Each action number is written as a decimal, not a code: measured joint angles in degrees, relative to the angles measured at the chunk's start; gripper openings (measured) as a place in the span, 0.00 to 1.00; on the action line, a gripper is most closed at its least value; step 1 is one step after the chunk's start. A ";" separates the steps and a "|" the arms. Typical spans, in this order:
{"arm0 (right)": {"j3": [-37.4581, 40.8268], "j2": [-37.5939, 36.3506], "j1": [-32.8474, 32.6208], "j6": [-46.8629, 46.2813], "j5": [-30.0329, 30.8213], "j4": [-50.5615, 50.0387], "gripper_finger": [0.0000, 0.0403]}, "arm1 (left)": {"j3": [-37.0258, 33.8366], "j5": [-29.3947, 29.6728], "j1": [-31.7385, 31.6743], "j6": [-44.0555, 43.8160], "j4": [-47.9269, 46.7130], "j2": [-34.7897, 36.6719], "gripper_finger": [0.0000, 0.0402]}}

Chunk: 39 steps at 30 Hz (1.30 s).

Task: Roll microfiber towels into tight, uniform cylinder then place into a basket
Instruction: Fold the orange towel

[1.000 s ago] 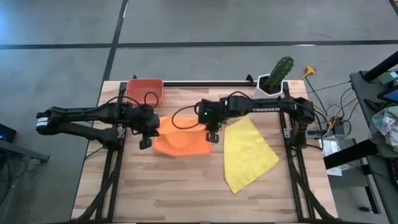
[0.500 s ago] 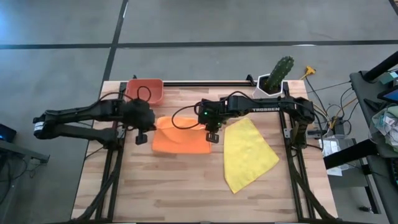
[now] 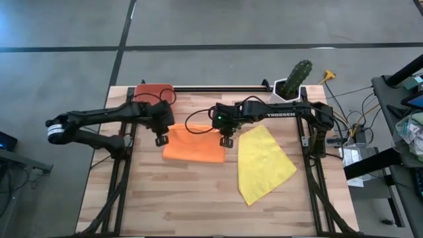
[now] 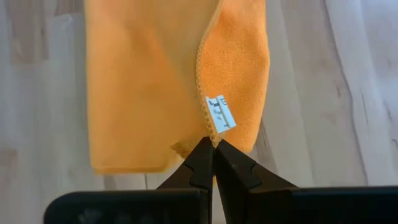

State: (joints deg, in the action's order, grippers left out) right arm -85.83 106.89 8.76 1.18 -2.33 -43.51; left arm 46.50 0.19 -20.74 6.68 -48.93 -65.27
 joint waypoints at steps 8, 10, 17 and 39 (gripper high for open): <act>4.72 0.02 0.14 -4.31 3.63 4.06 0.02 | 0.51 2.15 -0.01 -0.20 0.81 -4.74 0.00; 5.61 0.02 0.17 -5.46 5.23 3.94 0.02 | 0.74 3.11 -0.02 -0.20 0.16 -4.86 0.00; 7.15 0.02 0.18 -6.77 5.46 4.99 0.02 | 3.01 3.21 -0.06 1.14 -5.54 -0.22 0.00; 6.76 -0.13 1.02 -4.21 5.40 7.29 0.02 | 1.57 3.06 -0.30 1.58 0.02 -2.86 0.00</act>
State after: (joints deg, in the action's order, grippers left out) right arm -79.06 106.76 9.78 -3.03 3.07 -36.22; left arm 48.07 3.25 -21.04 8.25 -48.92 -68.13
